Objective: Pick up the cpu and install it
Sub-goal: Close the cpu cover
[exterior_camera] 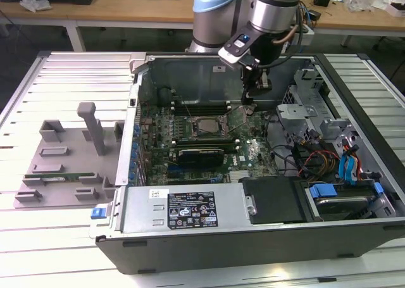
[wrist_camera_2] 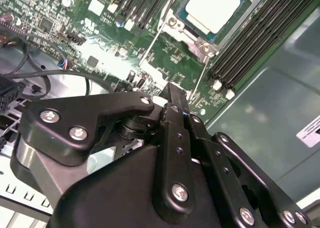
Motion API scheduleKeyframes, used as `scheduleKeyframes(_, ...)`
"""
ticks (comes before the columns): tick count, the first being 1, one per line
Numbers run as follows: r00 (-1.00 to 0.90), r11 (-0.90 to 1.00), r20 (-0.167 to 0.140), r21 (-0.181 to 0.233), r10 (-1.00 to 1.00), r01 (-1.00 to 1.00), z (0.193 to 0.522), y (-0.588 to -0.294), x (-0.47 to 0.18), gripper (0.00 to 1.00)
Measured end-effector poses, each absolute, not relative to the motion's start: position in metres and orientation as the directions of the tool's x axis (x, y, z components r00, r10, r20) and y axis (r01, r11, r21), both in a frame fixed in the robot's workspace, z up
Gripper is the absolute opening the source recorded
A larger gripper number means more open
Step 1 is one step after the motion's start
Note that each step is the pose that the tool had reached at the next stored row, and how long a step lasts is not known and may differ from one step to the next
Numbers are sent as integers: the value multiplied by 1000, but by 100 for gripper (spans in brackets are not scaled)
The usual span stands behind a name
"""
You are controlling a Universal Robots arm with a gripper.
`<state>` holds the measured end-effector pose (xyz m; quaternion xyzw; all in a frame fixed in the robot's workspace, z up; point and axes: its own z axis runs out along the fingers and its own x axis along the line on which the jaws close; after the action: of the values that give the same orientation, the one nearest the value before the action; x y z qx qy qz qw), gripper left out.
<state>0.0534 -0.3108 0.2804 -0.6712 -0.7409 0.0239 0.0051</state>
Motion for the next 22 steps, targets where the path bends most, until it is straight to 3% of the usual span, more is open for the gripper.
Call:
scheduleKeyframes(9,-99,98,-28,-43,995,994,278,-311,73,11)
scheduleKeyframes(22,-99,98,-26,-43,995,994,244,-311,76,11)
